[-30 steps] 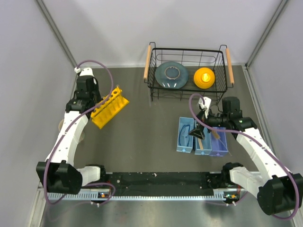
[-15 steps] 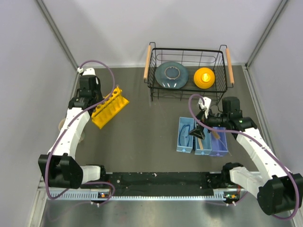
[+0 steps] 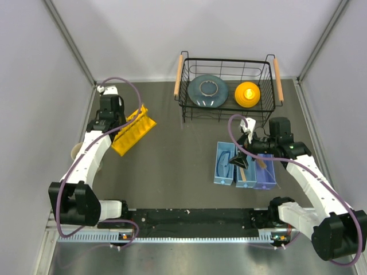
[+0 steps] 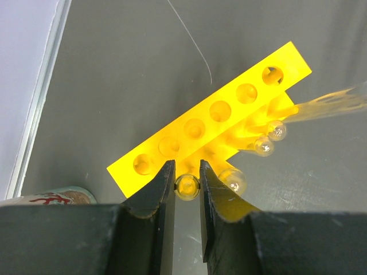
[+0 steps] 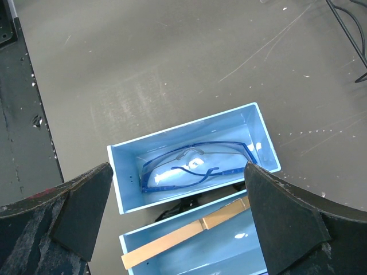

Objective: Organize the chemistry lab equipment

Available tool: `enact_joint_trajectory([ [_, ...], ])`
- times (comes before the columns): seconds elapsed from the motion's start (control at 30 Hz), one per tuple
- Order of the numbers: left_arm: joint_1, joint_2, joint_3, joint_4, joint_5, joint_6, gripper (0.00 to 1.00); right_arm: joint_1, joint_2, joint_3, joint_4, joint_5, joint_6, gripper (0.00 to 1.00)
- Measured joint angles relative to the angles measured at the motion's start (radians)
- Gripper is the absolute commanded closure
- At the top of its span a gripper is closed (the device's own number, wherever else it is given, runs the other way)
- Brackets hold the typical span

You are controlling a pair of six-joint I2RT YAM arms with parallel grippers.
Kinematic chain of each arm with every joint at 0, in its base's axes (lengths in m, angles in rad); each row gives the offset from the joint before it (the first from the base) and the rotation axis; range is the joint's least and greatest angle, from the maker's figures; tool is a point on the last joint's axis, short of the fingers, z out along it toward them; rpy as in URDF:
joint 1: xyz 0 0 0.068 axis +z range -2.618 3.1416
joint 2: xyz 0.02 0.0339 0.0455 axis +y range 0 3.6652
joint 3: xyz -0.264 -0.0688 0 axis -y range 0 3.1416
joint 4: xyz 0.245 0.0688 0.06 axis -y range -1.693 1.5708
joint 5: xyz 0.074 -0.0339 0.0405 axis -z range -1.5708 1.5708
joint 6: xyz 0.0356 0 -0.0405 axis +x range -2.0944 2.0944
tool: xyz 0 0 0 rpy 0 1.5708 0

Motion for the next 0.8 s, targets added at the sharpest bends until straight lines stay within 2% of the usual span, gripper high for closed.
enact_joint_trajectory([
  [0.17, 0.0, 0.0, -0.051, 0.017, -0.001, -0.012, 0.69, 0.0, 0.0, 0.0, 0.0, 0.0, -0.001, 0.01],
  [0.2, 0.0, 0.0, -0.059, 0.019, -0.001, -0.014, 0.58, 0.0, 0.0, 0.0, 0.0, 0.0, -0.001, 0.01],
  [0.3, 0.0, -0.007, -0.076, 0.02, 0.0, -0.018, 0.43, 0.0, 0.0, 0.0, 0.0, 0.0, -0.001, 0.01],
  [0.47, 0.0, -0.057, -0.094, 0.008, 0.0, -0.032, 0.28, 0.0, 0.0, 0.0, 0.0, 0.004, -0.005, 0.01],
  [0.63, 0.0, -0.174, -0.093, -0.026, 0.011, -0.053, 0.12, 0.0, 0.0, 0.0, -0.004, 0.003, -0.013, 0.01],
  [0.8, 0.003, -0.353, -0.106, -0.046, 0.104, -0.071, 0.1, 0.0, 0.027, 0.095, -0.12, 0.014, -0.079, 0.01],
])
